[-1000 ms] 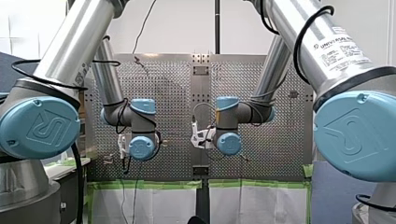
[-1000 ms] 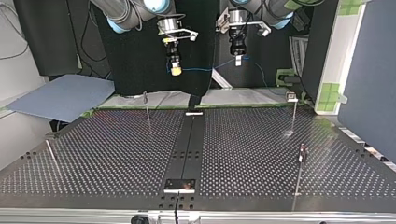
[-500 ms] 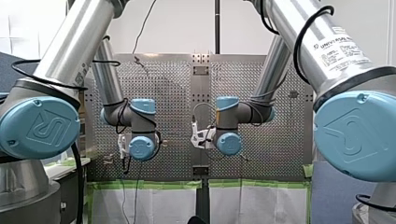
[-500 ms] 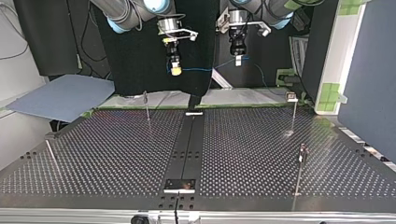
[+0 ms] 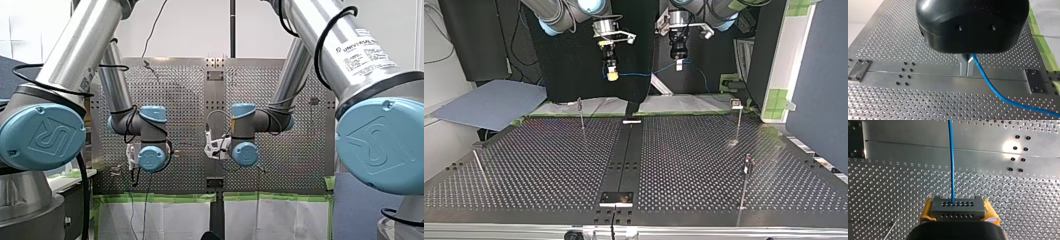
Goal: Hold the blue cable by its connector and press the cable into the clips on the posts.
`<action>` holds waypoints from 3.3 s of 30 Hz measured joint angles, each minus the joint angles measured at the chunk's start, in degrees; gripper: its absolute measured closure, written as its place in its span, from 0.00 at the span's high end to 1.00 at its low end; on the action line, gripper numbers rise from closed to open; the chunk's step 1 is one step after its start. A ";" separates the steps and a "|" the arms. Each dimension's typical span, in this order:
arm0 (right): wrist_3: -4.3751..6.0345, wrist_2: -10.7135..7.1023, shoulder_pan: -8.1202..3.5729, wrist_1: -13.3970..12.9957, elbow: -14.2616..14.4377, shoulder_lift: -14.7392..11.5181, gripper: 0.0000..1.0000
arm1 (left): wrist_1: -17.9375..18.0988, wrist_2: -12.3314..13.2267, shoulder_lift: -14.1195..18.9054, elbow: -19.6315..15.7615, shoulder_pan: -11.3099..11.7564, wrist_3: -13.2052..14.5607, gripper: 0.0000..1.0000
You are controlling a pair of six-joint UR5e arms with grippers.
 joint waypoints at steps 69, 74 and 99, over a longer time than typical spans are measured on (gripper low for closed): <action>-0.17 0.26 0.86 0.79 0.26 5.53 0.00 | -0.09 1.14 -6.40 -0.53 1.30 0.17 0.00; -0.18 0.26 0.87 0.79 0.26 6.74 0.00 | -0.09 1.14 -6.81 -0.53 1.32 0.18 0.00; -0.18 0.26 0.88 0.79 0.26 6.94 0.00 | -0.09 1.14 -6.85 -0.53 1.32 0.18 0.00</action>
